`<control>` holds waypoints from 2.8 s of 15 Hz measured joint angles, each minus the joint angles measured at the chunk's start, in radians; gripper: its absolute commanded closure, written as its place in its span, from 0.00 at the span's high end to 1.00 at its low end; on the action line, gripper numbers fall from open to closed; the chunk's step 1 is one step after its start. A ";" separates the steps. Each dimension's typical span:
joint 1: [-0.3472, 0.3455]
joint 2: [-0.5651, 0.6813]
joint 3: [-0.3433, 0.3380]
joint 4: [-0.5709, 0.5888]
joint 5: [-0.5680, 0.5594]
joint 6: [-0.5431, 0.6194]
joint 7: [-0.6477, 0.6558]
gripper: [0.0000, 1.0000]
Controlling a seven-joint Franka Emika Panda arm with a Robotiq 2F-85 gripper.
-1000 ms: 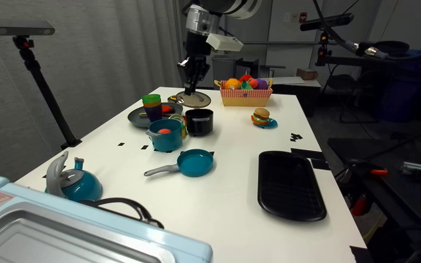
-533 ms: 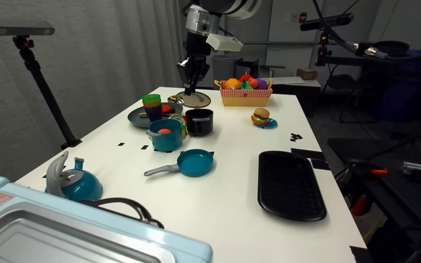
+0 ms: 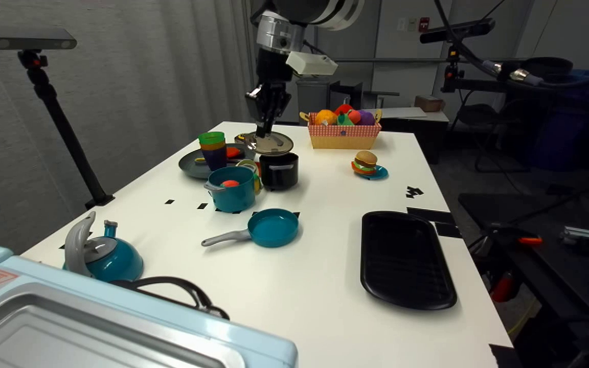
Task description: Move the lid from the blue pan to the blue pot
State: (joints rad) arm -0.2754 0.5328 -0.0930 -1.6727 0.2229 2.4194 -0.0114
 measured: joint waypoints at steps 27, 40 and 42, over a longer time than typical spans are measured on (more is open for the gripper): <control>-0.019 0.422 0.027 0.654 -0.003 -0.240 0.002 0.04; -0.027 0.506 0.015 0.740 -0.032 -0.241 0.000 0.04; -0.034 0.515 0.015 0.739 -0.032 -0.241 -0.003 0.04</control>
State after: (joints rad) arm -0.3097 1.0474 -0.0785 -0.9336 0.1913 2.1785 -0.0139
